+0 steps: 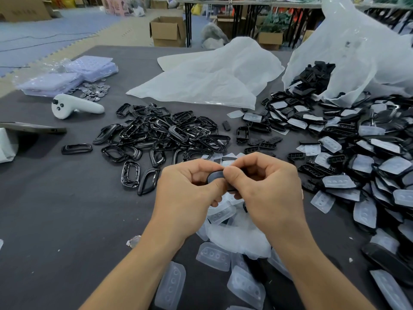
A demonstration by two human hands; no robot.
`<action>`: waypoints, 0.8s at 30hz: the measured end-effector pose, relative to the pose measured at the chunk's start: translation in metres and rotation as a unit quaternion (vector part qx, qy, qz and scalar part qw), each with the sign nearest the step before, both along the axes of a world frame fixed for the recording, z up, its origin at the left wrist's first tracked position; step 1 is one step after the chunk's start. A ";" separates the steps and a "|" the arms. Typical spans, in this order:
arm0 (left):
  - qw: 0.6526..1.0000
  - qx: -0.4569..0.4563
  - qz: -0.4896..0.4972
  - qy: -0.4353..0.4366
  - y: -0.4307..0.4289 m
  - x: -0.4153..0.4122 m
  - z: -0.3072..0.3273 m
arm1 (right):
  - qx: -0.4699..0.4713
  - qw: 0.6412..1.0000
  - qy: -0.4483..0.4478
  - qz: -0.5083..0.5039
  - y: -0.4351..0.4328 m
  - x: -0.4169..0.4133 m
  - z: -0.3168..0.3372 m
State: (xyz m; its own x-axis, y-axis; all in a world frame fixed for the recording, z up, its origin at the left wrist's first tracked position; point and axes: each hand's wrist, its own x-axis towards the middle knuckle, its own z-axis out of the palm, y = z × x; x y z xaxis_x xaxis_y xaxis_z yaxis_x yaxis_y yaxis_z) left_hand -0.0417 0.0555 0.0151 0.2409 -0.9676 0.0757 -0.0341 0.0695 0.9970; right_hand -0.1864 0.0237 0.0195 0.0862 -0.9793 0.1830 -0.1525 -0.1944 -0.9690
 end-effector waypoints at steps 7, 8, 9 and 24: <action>0.999 0.002 0.006 0.037 0.001 0.002 0.001 | -0.022 0.999 -0.019 0.023 -0.004 -0.003 0.001; 0.999 0.002 0.007 0.039 0.001 0.001 0.001 | -0.026 0.999 -0.017 0.026 -0.005 -0.004 0.001; 0.999 0.003 0.008 0.041 0.001 0.001 0.001 | -0.029 0.999 -0.015 0.029 -0.005 -0.004 0.000; 0.994 0.064 0.003 0.084 -0.005 0.007 -0.007 | -0.075 0.983 0.160 0.055 -0.002 -0.014 0.008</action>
